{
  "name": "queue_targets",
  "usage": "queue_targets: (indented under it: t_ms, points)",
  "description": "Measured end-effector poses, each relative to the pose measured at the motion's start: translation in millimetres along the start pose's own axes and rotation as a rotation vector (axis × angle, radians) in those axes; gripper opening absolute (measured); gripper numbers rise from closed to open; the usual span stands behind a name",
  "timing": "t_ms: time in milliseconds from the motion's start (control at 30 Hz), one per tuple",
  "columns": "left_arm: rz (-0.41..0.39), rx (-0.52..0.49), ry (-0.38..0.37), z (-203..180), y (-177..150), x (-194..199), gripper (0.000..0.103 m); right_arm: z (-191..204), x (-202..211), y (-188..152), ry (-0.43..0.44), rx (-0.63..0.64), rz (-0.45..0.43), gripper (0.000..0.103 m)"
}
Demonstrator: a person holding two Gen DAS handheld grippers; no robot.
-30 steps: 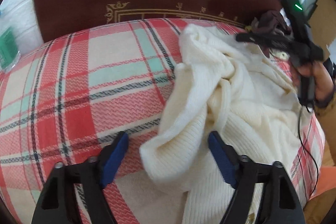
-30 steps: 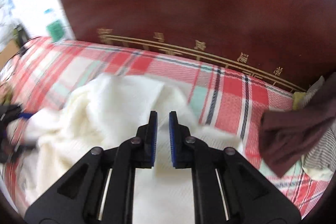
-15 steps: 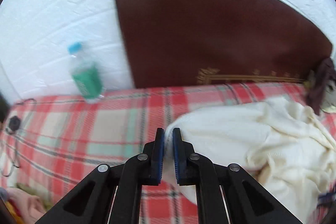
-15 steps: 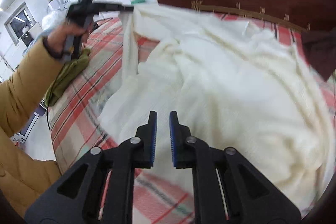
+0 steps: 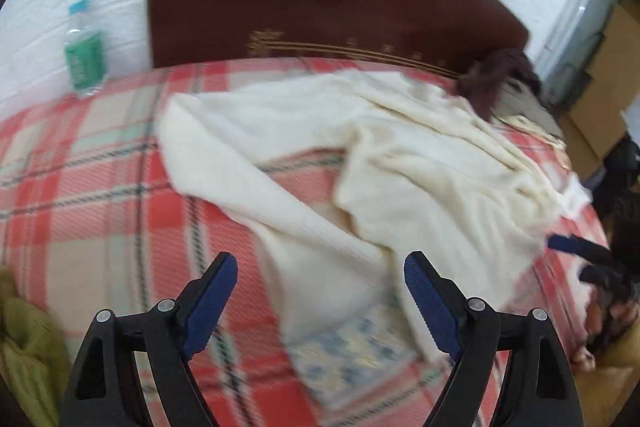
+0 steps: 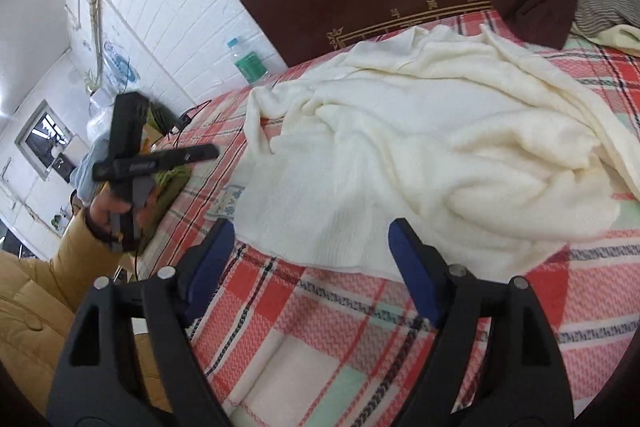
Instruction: Fold clothes
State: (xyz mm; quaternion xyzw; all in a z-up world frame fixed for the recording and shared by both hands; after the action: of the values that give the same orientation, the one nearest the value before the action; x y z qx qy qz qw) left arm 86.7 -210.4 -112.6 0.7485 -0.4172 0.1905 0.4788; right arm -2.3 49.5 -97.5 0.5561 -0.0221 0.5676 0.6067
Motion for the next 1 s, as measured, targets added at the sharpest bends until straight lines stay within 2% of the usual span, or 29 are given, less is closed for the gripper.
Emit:
queue_targets:
  t_ms: [67,133,200,267,433,567,600,767,800,867,900,933,1000]
  points:
    - [0.029,-0.011,-0.029,-21,-16,-12,0.087,-6,4,-3,-0.012,-0.022,0.001,0.080]
    - [0.050,-0.056,0.010,-35,-27,-27,0.087,-4,5,-8,-0.028,-0.019,0.004,0.080]
    - [0.063,-0.080,0.091,-37,-33,-38,0.087,2,4,-12,-0.033,-0.006,0.013,0.080]
    - [0.068,-0.083,0.143,-30,-35,-42,0.087,9,4,-17,-0.031,0.015,0.022,0.080]
    - [0.040,-0.071,0.157,-15,-44,-18,0.087,17,5,-28,-0.013,0.038,0.033,0.081]
    - [0.078,-0.105,0.226,-5,-54,-24,0.088,17,0,-31,-0.004,0.025,0.052,0.081]
    - [0.077,-0.129,0.240,-6,-56,-26,0.092,18,-2,-31,-0.003,0.022,0.057,0.081]
    - [0.027,-0.105,0.240,-2,-52,-31,0.092,21,-4,-33,-0.008,0.017,0.072,0.081]
    - [0.010,-0.096,0.241,-1,-50,-30,0.083,21,-4,-34,-0.011,0.013,0.071,0.081]
    - [-0.027,-0.072,0.246,3,-46,-24,0.053,20,-2,-35,-0.022,0.004,0.073,0.081]
    - [-0.046,-0.041,0.245,8,-43,-18,0.020,19,-2,-36,-0.028,-0.002,0.074,0.081]
    - [-0.065,-0.003,0.242,14,-40,-12,0.006,18,-1,-36,-0.034,-0.007,0.074,0.081]
    - [-0.133,0.077,0.262,31,-35,6,0.005,17,1,-38,-0.044,-0.013,0.073,0.081]
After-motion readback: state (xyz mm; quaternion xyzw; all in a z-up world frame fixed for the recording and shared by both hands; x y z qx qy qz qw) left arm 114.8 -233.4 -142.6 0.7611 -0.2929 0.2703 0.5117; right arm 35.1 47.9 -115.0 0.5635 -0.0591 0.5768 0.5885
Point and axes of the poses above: each gripper's, at about its wrist camera, not at the fingertips, and x roughly against the way its jaws point, z to its left, y to its top, the point moved 2 cm from there along -x, roughly the way its jaws point, and after that the axes turned 13 degrees about -y, right-handed, at the moved point
